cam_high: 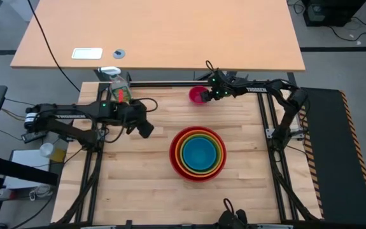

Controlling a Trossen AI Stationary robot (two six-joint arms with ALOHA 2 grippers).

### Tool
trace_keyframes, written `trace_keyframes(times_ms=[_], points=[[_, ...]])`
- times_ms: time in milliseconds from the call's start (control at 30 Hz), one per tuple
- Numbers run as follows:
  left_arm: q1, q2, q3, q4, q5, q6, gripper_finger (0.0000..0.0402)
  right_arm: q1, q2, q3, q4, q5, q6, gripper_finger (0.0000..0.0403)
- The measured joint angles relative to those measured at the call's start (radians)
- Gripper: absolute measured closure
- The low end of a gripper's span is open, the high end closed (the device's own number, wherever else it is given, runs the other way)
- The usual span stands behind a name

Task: Nest bowls inside each other
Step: Stack the pink bowl on top of the blue bowl

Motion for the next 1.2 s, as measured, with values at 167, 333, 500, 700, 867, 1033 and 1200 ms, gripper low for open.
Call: trace_keyframes(times_ms=[167, 333, 500, 700, 867, 1033, 1200], points=[[-0.014, -0.003, -0.003, 0.043, 0.009, -0.034, 0.0249, -0.002, 0.042, 0.001, 0.004, 0.0, 0.009, 0.0238], [-0.044, -0.003, -0.003, 0.123, 0.019, -0.039, 0.0249, -0.007, 0.044, 0.002, 0.005, 0.02, -0.009, 0.0311], [-0.056, -0.003, -0.003, 0.176, 0.021, -0.039, 0.0249, -0.022, 0.005, 0.002, -0.011, -0.06, -0.087, 0.0383], [-0.047, -0.002, -0.003, 0.183, 0.016, -0.042, 0.0249, 0.032, -0.155, 0.001, -0.185, -0.089, -0.32, 0.0375], [-0.035, -0.002, -0.003, 0.184, 0.008, -0.036, 0.0249, 0.113, -0.341, 0.002, -0.227, -0.214, -0.468, 0.038], [-0.022, -0.002, -0.003, 0.194, -0.012, -0.013, 0.0249, 0.239, -0.458, 0.003, -0.258, -0.306, -0.553, 0.0372], [-0.022, 0.011, -0.003, 0.231, -0.069, 0.014, 0.0249, 0.42, -0.423, 0.001, -0.325, -0.226, -0.566, 0.036]])
